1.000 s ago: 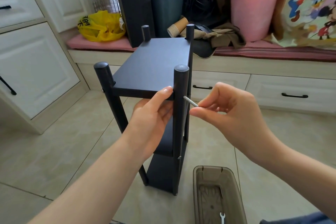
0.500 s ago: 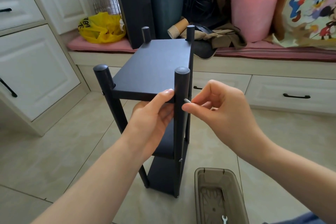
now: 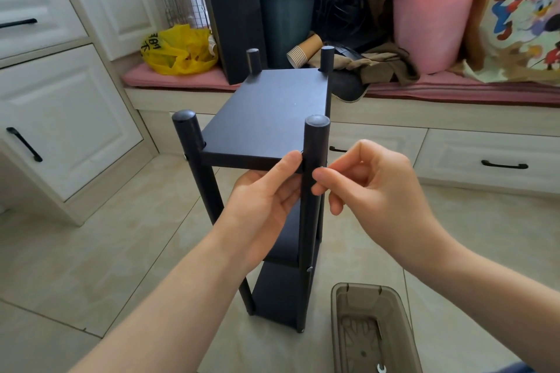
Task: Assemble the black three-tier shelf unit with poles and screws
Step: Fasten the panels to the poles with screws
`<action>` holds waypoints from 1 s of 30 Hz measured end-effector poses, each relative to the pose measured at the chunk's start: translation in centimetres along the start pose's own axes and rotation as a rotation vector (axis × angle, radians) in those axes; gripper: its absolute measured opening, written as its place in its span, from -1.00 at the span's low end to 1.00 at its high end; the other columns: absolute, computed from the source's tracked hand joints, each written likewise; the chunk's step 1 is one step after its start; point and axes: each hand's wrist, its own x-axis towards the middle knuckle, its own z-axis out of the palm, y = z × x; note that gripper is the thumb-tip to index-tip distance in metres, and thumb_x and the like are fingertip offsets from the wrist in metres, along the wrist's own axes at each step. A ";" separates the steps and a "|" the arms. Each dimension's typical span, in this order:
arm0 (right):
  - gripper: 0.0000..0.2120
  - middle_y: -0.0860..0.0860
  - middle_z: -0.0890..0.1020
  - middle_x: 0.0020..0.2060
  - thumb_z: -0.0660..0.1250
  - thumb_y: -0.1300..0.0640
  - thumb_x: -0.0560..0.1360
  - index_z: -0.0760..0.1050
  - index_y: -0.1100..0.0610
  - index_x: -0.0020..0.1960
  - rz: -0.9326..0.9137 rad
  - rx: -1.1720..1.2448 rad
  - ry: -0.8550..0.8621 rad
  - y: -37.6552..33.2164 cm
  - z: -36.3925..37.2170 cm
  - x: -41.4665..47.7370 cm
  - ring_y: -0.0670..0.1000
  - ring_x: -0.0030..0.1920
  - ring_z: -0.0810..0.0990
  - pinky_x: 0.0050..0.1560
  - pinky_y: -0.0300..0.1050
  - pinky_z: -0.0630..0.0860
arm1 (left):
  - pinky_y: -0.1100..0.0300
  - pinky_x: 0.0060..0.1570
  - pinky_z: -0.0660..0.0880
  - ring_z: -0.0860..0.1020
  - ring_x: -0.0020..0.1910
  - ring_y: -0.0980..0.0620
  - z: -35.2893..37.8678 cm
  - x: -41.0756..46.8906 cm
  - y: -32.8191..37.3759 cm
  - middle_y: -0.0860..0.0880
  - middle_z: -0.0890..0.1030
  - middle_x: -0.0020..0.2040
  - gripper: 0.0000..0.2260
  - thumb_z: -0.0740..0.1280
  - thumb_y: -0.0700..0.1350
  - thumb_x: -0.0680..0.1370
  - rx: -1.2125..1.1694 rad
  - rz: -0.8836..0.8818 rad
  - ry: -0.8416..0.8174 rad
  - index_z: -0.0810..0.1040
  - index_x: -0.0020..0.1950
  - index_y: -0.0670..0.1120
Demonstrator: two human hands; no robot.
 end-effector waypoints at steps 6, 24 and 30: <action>-0.79 0.00 0.69 -0.39 0.53 0.19 0.43 0.49 0.18 -0.23 0.006 -0.004 -0.007 -0.2 -0.1 0.5 -0.06 -0.50 0.57 -0.37 -0.33 0.46 | 0.16 0.18 0.59 0.66 0.20 -0.11 0.3 -0.1 -0.2 -0.21 0.67 0.21 -0.56 0.36 -0.05 0.54 -0.004 0.009 0.002 0.55 0.34 -0.28; -0.88 0.02 0.69 -0.37 0.41 0.31 0.51 0.55 0.15 -0.17 -0.021 0.002 -0.057 0.4 -0.9 0.3 0.00 -0.44 0.62 -0.32 -0.26 0.53 | 0.17 0.12 0.60 0.69 0.05 -0.07 0.4 0.1 -0.8 -0.19 0.71 0.06 -0.65 0.36 0.00 0.53 0.000 0.036 0.023 0.63 0.17 -0.22; -0.93 0.08 0.70 -0.36 0.41 0.31 0.51 0.58 0.23 -0.15 0.054 0.104 -0.087 0.5 -1.0 0.6 -0.01 -0.45 0.60 -0.30 -0.24 0.55 | 0.18 0.12 0.60 0.68 0.03 -0.06 0.8 0.1 -0.9 -0.17 0.70 0.03 -0.47 0.34 0.05 0.53 0.024 0.048 0.043 0.54 0.31 -0.34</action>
